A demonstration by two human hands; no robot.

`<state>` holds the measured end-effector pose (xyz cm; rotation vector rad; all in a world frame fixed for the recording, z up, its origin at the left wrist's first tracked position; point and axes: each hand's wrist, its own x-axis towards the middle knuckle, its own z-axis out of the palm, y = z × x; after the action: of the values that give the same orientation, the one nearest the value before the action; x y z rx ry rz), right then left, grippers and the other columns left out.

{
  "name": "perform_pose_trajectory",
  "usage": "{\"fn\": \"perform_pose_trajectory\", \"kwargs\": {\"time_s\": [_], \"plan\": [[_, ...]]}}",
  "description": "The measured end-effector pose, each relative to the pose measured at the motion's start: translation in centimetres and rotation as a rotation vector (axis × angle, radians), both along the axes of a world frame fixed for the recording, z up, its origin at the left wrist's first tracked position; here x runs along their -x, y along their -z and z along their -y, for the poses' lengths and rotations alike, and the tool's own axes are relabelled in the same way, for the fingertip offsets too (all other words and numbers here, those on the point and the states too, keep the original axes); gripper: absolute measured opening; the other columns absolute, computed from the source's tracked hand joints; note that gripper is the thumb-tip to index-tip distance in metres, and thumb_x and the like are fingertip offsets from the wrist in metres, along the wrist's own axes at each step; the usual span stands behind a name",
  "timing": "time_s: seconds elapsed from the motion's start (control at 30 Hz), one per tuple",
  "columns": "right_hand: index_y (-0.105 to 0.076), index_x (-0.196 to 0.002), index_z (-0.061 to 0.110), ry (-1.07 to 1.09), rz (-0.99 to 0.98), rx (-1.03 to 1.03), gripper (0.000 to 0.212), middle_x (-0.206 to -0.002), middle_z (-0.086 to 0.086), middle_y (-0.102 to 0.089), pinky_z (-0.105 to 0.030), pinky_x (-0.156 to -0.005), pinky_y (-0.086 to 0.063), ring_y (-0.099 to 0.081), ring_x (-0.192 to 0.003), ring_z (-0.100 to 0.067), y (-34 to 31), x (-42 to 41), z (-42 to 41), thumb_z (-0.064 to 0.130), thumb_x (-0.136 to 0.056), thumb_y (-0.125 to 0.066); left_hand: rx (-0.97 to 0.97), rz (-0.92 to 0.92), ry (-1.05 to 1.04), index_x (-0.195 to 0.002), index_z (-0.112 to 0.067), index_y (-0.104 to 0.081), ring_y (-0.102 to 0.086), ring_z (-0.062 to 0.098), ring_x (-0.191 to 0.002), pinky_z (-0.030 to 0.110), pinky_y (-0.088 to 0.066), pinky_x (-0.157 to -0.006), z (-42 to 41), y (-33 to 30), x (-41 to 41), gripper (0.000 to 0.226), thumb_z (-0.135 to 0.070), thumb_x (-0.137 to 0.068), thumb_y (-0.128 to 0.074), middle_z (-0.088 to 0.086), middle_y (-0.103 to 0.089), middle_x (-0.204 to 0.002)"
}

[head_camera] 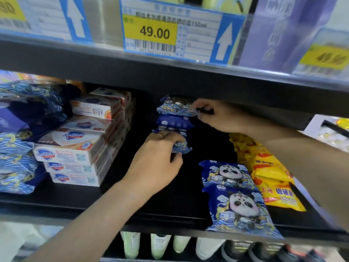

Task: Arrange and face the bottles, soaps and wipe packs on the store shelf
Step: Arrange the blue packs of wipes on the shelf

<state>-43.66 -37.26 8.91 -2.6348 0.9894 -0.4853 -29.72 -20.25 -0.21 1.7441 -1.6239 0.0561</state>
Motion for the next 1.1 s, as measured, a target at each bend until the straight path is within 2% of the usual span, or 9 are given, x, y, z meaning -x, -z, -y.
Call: {"fn": "perform_pose_trajectory", "kwargs": {"time_s": [0.07,0.17,0.3,0.37,0.5,0.6,0.93,1.0,1.1], "plan": [[-0.063,-0.128,0.016,-0.102,-0.106,-0.047,0.031,-0.120,0.008,-0.061,0.002,-0.077,-0.037,-0.053,-0.096,0.012,-0.7,3.2,-1.8,0.008,-0.098,-0.065,0.018,-0.036,0.106,-0.132,-0.042,-0.057,-0.044,0.001,-0.125,0.019,-0.038,-0.105,-2.7,-0.9,2.6,0.038,-0.042,-0.095,-0.062,-0.022,-0.055,-0.128],[-0.064,-0.122,0.038,-0.152,-0.348,-0.116,0.035,-0.122,0.024,-0.058,-0.007,-0.081,-0.044,-0.054,-0.108,0.008,-0.9,7.3,-3.0,0.023,-0.092,-0.075,-0.008,-0.027,0.276,-0.134,-0.046,-0.051,-0.036,-0.008,-0.124,0.009,-0.030,-0.103,-6.1,-1.7,7.0,0.046,-0.059,-0.091,-0.059,-0.031,-0.047,-0.128],[-0.059,-0.126,0.050,-0.162,-0.508,-0.170,0.047,-0.128,0.028,-0.050,-0.030,-0.104,-0.046,-0.050,-0.123,0.000,0.3,9.7,-3.7,0.039,-0.086,-0.079,-0.033,0.212,0.396,-0.142,-0.044,-0.041,-0.028,0.006,-0.137,0.026,-0.029,-0.108,-6.5,-0.8,10.9,0.064,-0.069,-0.084,-0.056,-0.021,-0.040,-0.145],[-0.056,-0.131,0.048,-0.167,-0.526,-0.214,0.051,-0.133,0.024,-0.047,-0.032,-0.109,-0.044,-0.046,-0.128,-0.003,1.0,10.1,-4.2,0.038,-0.086,-0.080,-0.088,0.272,0.407,-0.146,-0.040,-0.037,-0.027,0.014,-0.141,0.035,-0.030,-0.112,-5.8,0.2,11.6,0.068,-0.063,-0.086,-0.059,-0.010,-0.039,-0.151],[-0.053,-0.133,0.049,-0.164,-0.498,-0.240,0.057,-0.134,0.024,-0.050,-0.030,-0.110,-0.043,-0.046,-0.129,-0.002,2.4,10.4,-4.4,0.036,-0.085,-0.081,-0.173,0.416,0.392,-0.129,-0.036,-0.058,-0.050,0.019,-0.125,0.035,-0.052,-0.095,-4.8,2.1,12.2,0.058,-0.031,-0.075,-0.078,-0.005,-0.060,-0.133],[-0.051,-0.130,0.053,-0.143,-0.507,-0.261,0.060,-0.126,0.022,-0.055,-0.036,-0.101,-0.052,-0.057,-0.116,-0.005,2.8,10.7,-4.0,0.029,-0.085,-0.081,-0.113,0.438,0.342,-0.120,-0.040,-0.062,-0.058,0.016,-0.115,0.031,-0.054,-0.079,-4.5,3.1,12.3,0.058,-0.028,-0.067,-0.082,-0.009,-0.067,-0.124],[-0.055,-0.124,0.048,-0.150,-0.257,-0.137,0.059,-0.123,0.024,-0.057,-0.034,-0.099,-0.051,-0.057,-0.112,0.000,3.4,9.1,-3.9,0.035,-0.075,-0.085,-0.044,0.448,0.160,-0.121,-0.042,-0.060,-0.065,0.013,-0.108,0.026,-0.055,-0.074,-7.5,3.9,7.2,0.068,-0.030,-0.058,-0.085,-0.015,-0.068,-0.121],[-0.058,-0.121,0.047,-0.147,-0.125,-0.137,0.058,-0.122,0.022,-0.061,-0.034,-0.100,-0.052,-0.061,-0.110,0.000,2.5,8.0,-3.7,0.032,-0.073,-0.086,-0.038,0.454,0.093,-0.122,-0.041,-0.058,-0.066,0.015,-0.108,0.029,-0.057,-0.074,-7.6,3.8,5.2,0.071,-0.023,-0.060,-0.088,-0.012,-0.068,-0.123],[-0.055,-0.120,0.052,-0.131,0.006,-0.078,0.064,-0.125,0.020,-0.061,-0.038,-0.102,-0.052,-0.062,-0.113,-0.003,1.4,5.3,-3.3,0.048,-0.061,-0.078,-0.040,0.446,0.033,-0.128,-0.038,-0.057,-0.065,0.019,-0.112,0.039,-0.061,-0.078,-6.4,3.8,2.2,0.072,-0.014,-0.067,-0.086,-0.007,-0.068,-0.127]]}}
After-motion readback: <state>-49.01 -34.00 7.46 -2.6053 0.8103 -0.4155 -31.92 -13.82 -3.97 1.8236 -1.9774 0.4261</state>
